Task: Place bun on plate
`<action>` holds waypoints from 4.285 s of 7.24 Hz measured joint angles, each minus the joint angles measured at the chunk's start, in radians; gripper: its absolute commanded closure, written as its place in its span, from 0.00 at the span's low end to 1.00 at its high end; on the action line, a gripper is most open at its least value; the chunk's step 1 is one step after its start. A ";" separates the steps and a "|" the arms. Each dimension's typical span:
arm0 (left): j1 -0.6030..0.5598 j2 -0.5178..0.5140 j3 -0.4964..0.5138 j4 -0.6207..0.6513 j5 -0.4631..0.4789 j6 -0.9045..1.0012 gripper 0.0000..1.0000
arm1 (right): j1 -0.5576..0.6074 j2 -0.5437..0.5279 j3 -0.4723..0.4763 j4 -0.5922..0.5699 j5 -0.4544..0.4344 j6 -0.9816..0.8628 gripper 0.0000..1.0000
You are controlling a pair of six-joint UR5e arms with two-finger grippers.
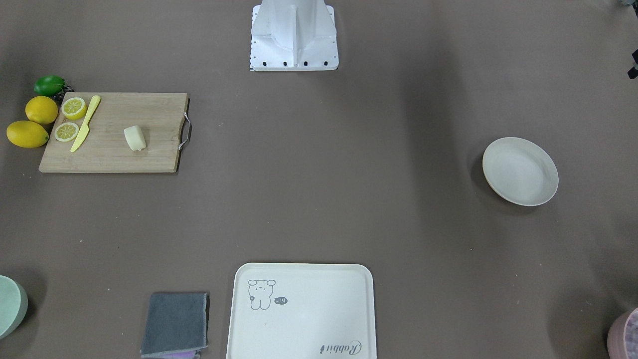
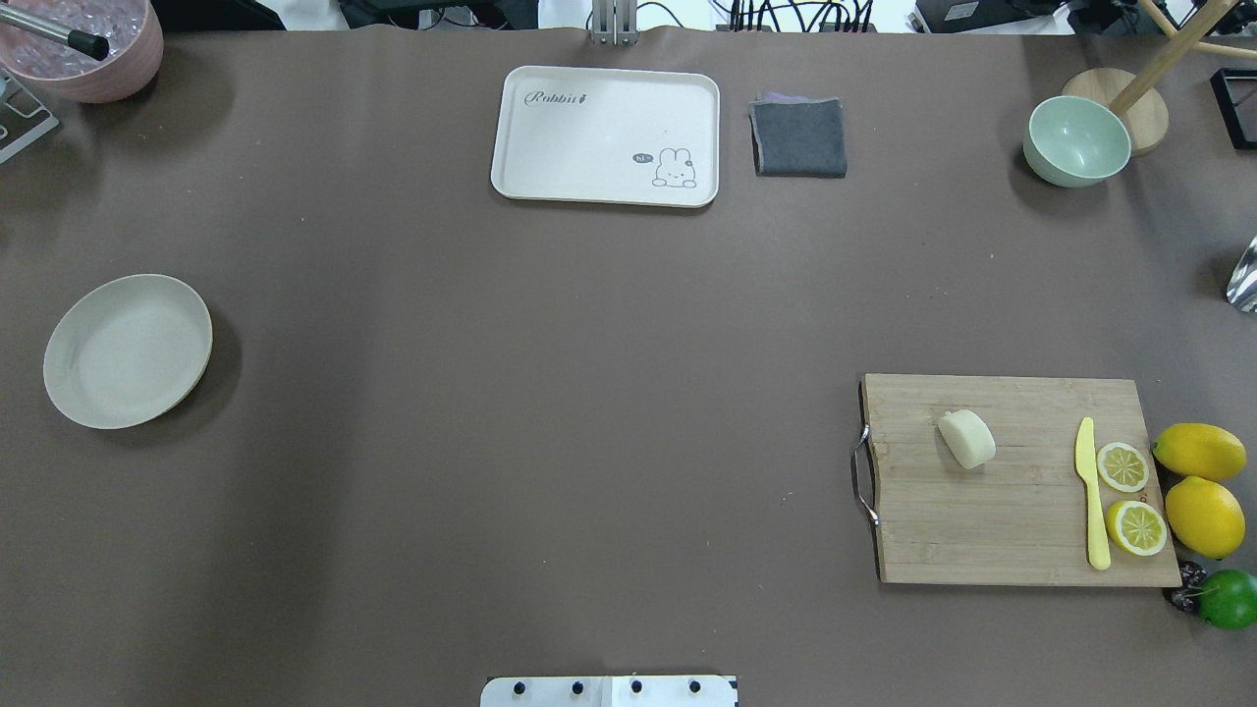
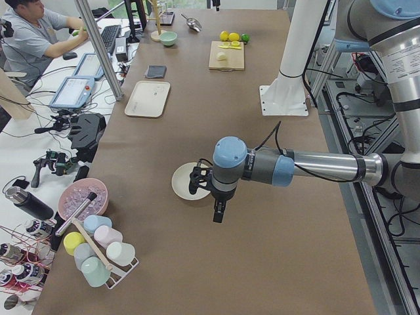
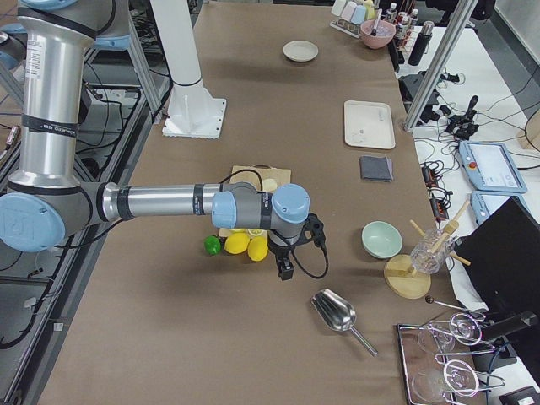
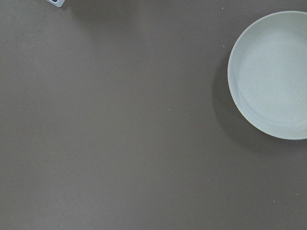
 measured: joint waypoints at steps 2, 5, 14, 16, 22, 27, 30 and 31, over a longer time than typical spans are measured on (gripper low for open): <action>-0.001 -0.007 0.019 -0.031 -0.002 -0.006 0.02 | 0.000 0.002 0.001 0.000 -0.003 -0.001 0.00; 0.006 -0.032 0.063 -0.045 -0.003 -0.015 0.03 | 0.000 0.005 0.002 0.000 -0.004 0.000 0.00; 0.363 -0.253 0.416 -0.555 -0.029 -0.633 0.08 | 0.000 -0.002 0.008 0.000 -0.002 0.004 0.00; 0.409 -0.293 0.470 -0.574 0.028 -0.657 0.19 | 0.000 -0.001 0.007 0.000 -0.002 0.003 0.00; 0.435 -0.371 0.547 -0.578 0.051 -0.712 0.62 | -0.003 0.006 -0.003 0.000 -0.006 0.002 0.00; 0.435 -0.370 0.500 -0.574 0.036 -0.755 1.00 | -0.007 0.010 0.000 0.000 -0.004 0.001 0.00; 0.452 -0.396 0.332 -0.567 -0.024 -0.960 1.00 | -0.070 0.016 0.055 0.059 0.014 0.089 0.00; 0.508 -0.442 0.282 -0.566 -0.011 -1.093 1.00 | -0.126 0.017 0.074 0.154 0.031 0.218 0.00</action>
